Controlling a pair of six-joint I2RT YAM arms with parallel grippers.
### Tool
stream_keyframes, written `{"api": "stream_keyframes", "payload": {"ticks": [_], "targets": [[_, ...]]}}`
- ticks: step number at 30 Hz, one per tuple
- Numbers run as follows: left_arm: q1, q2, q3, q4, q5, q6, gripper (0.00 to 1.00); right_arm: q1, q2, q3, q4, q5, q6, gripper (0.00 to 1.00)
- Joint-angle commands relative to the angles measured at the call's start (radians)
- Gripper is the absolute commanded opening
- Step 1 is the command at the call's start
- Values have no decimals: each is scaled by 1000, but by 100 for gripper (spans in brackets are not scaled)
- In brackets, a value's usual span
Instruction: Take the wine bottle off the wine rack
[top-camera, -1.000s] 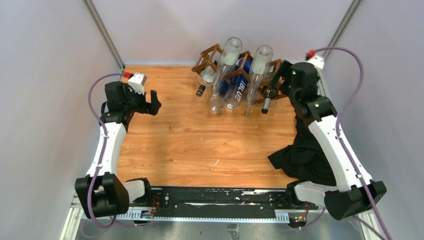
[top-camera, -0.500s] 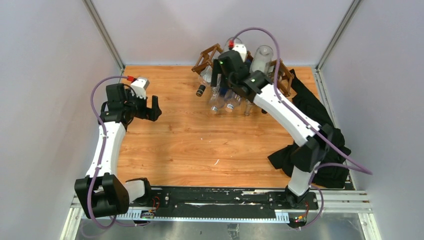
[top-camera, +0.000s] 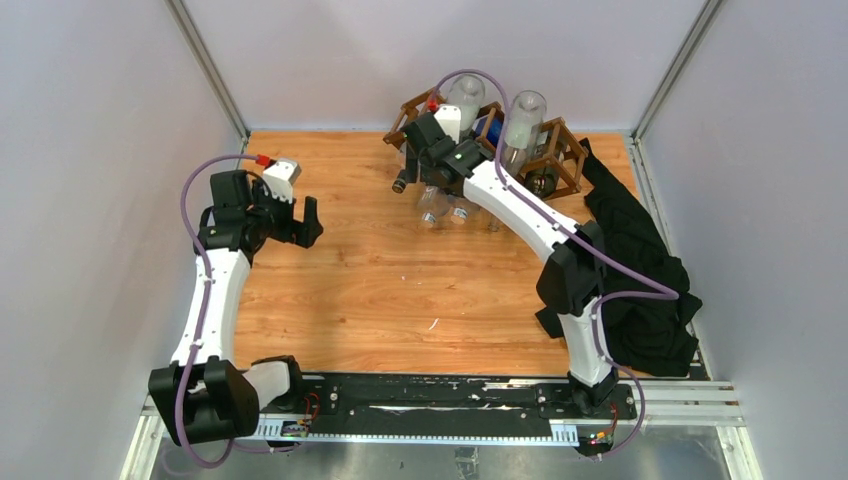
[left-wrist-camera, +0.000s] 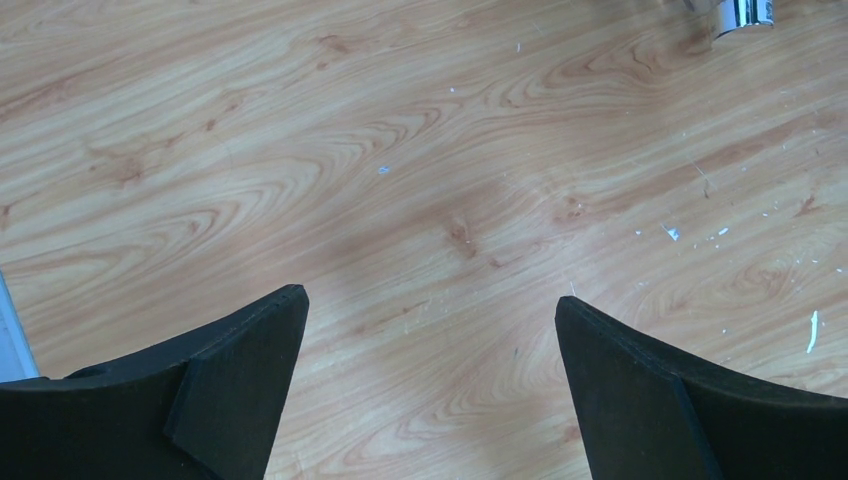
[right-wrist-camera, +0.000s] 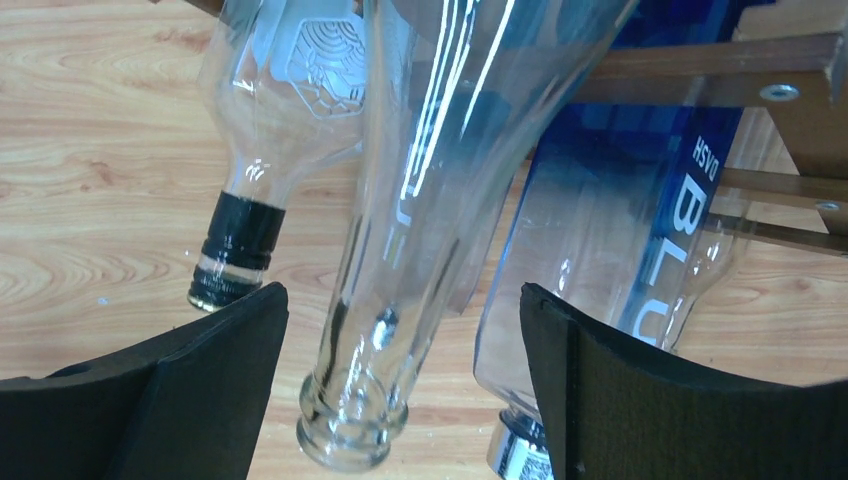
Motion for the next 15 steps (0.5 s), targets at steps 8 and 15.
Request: {"api": "stream_keyframes", "payload": {"ticks": [8, 15], "targets": [[5, -22, -5, -25, 52, 14, 100, -48, 98, 116, -18, 17, 52, 87], [5, -27, -5, -40, 78, 14, 100, -56, 111, 107, 25, -3, 75, 77]]}}
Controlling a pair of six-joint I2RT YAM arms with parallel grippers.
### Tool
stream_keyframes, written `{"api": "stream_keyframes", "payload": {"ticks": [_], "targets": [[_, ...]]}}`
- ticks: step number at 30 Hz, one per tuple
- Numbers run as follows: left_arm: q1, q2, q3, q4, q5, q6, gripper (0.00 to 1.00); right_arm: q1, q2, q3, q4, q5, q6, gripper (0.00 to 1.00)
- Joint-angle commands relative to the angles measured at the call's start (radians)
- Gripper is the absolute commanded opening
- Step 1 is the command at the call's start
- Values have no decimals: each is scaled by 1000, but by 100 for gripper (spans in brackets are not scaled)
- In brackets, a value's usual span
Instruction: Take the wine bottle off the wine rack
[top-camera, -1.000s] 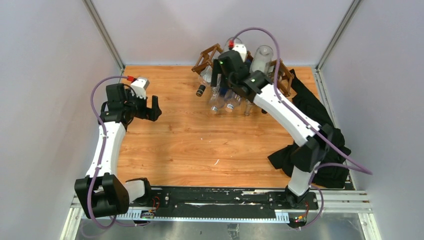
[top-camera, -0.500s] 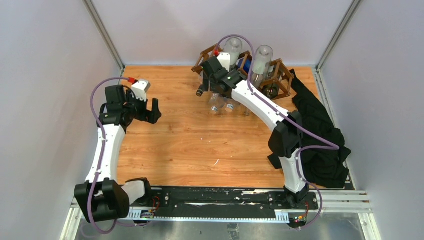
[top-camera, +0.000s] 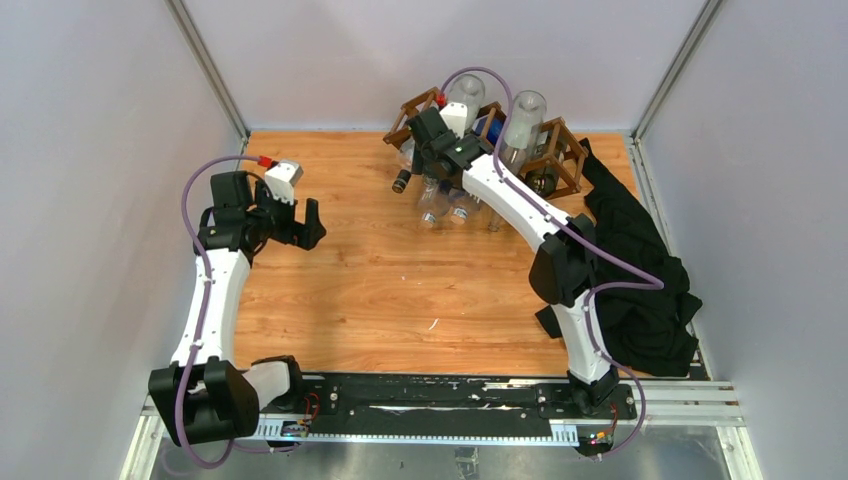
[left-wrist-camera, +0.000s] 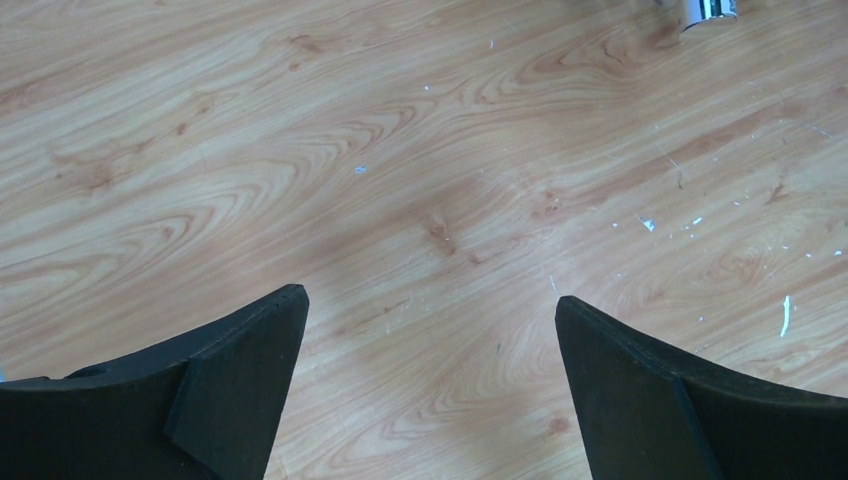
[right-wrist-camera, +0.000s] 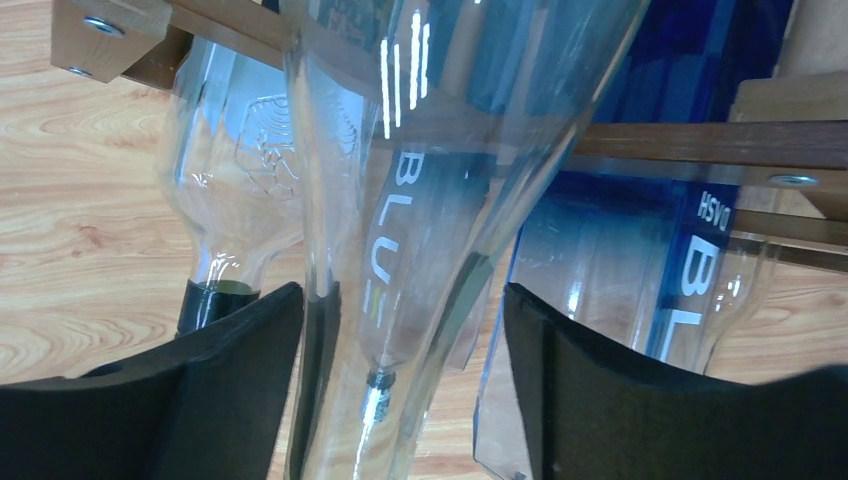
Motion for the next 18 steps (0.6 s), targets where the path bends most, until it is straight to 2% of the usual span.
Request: {"api": "stream_keyframes", "payload": {"ticks": [1, 5, 9, 16, 18], "targets": [[5, -25, -4, -24, 35, 10, 100, -6, 15, 17, 22, -10, 37, 74], [5, -32, -1, -39, 35, 21, 100, -6, 0, -4, 40, -13, 51, 59], [5, -42, -1, -49, 39, 27, 100, -6, -46, -60, 79, -27, 61, 36], [5, -59, 0, -49, 58, 23, 100, -4, -168, -167, 163, -69, 58, 1], [5, -61, 1, -49, 63, 22, 100, -3, -215, -196, 192, -90, 52, 0]]}}
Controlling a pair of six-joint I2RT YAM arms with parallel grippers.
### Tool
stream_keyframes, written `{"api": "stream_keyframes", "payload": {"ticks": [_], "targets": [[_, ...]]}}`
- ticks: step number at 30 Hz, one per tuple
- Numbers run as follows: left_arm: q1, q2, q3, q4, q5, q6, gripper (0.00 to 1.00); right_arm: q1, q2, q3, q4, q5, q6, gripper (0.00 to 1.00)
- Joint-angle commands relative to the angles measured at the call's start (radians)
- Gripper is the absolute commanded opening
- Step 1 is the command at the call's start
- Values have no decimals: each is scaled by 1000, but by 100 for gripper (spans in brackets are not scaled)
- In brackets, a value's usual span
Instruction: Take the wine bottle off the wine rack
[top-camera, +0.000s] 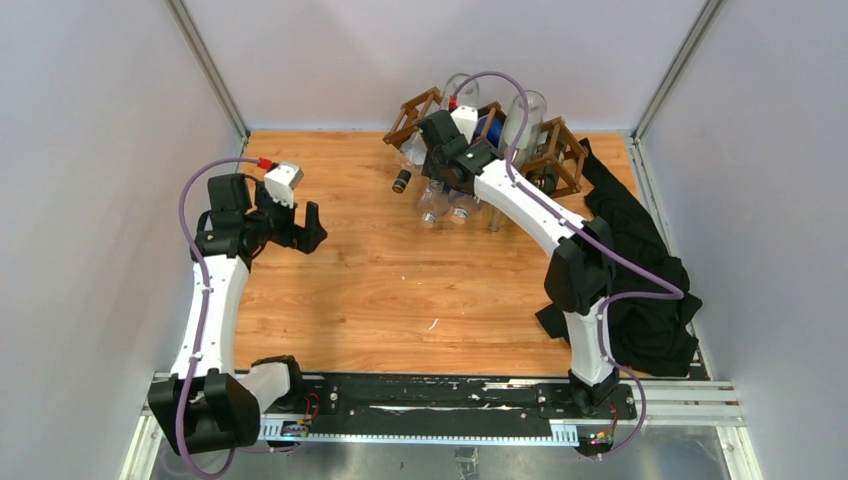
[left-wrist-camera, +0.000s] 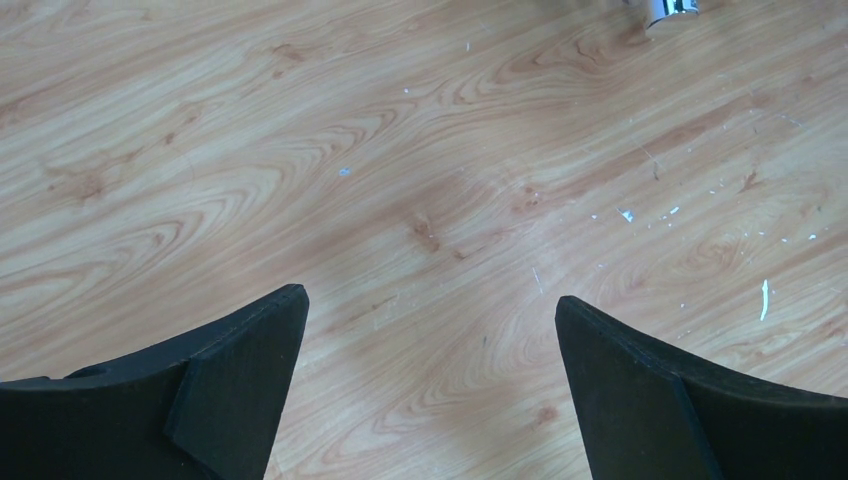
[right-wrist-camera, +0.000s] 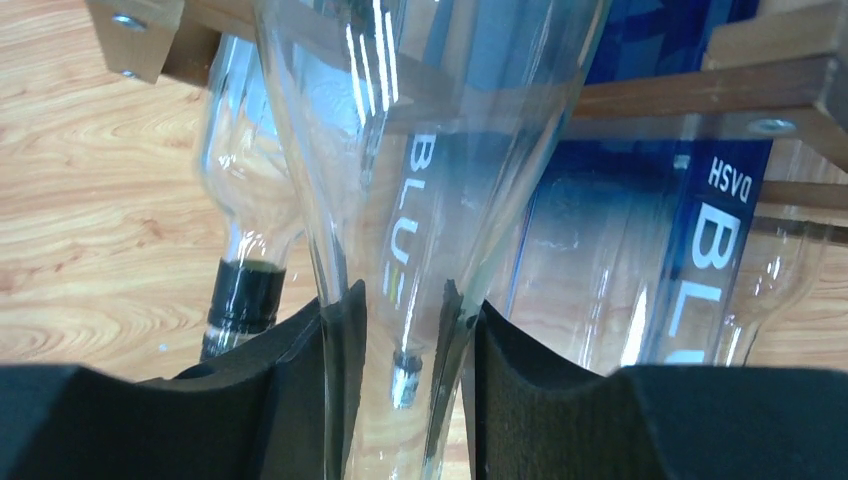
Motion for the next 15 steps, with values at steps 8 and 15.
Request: {"api": "stream_keyframes", "payload": {"ticks": [8, 15], "targets": [[4, -35, 10, -14, 39, 14, 100, 10, -323, -229, 261, -149, -42, 0], [5, -36, 15, -14, 56, 12, 100, 7, -435, -335, 361, -241, -32, 0]]}}
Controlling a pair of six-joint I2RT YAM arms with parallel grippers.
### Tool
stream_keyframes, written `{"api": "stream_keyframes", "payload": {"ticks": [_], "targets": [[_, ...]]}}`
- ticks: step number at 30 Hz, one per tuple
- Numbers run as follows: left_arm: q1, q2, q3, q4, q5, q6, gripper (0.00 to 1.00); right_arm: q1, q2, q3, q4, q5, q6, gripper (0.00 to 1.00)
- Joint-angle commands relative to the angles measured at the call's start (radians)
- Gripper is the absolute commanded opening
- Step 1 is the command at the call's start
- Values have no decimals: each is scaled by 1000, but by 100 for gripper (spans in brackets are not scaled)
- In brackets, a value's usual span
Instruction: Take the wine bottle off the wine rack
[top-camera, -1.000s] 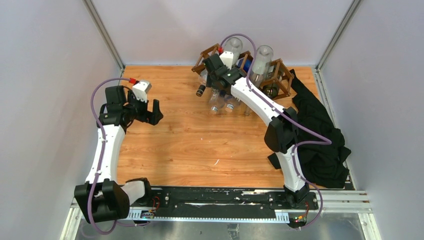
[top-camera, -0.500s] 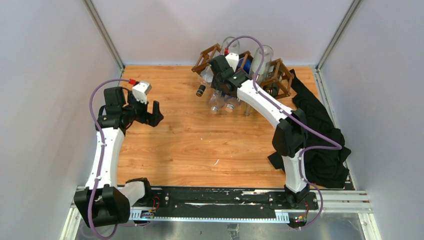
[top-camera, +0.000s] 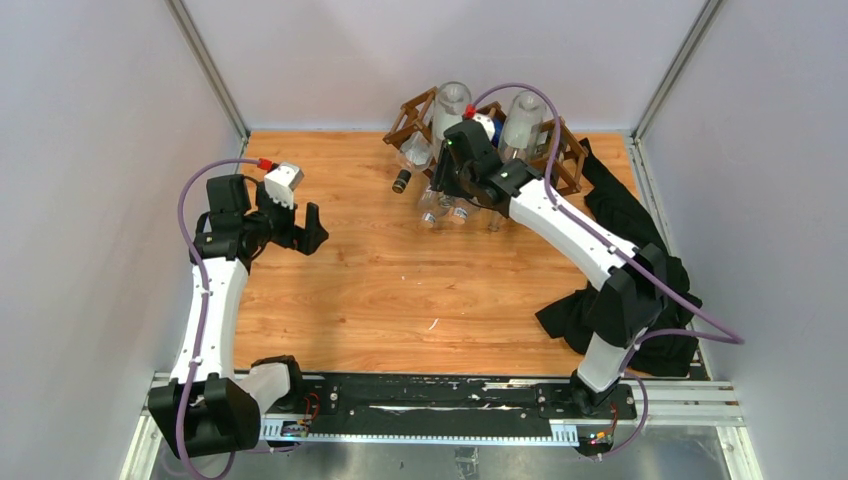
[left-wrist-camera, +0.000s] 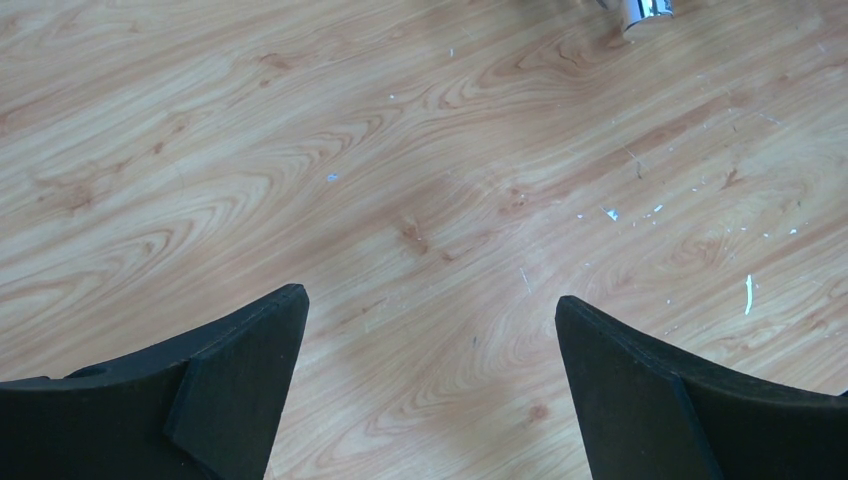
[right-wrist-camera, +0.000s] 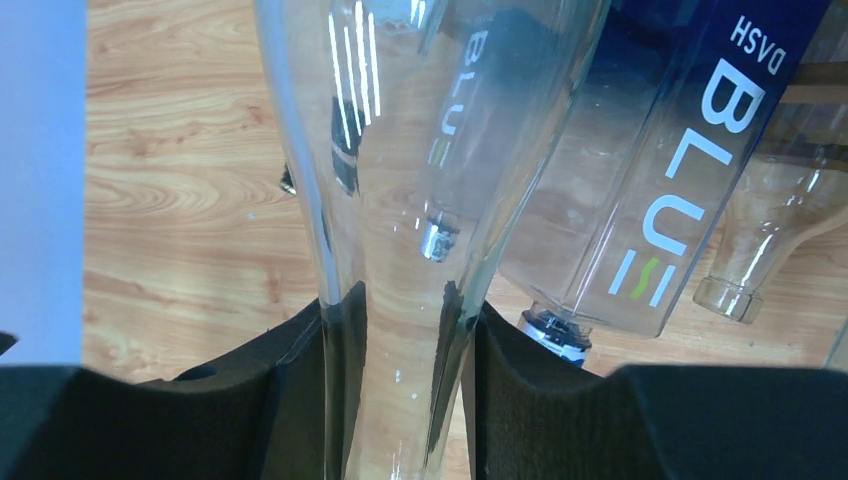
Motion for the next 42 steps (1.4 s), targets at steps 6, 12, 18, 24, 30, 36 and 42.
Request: {"api": "stream_keyframes", "payload": {"ticks": [6, 12, 18, 24, 30, 36, 42], "targets": [[4, -31, 18, -19, 44, 31, 100, 5, -186, -46, 293, -89, -20, 0], [5, -48, 28, -22, 61, 59, 100, 4, -225, -47, 271, -220, -32, 0], [3, -100, 33, -21, 130, 171, 100, 22, -205, 19, 151, -382, -77, 0], [2, -178, 22, -35, 194, 337, 100, 69, -150, 78, 50, -468, -124, 0], [-8, -238, -7, -84, 178, 521, 100, 143, -86, 116, 14, -535, -157, 0], [-10, -302, -44, -155, 177, 706, 100, 216, -24, 149, -17, -593, -168, 0], [-45, -339, -116, -153, 226, 865, 100, 262, 36, 173, -27, -645, -168, 0]]}}
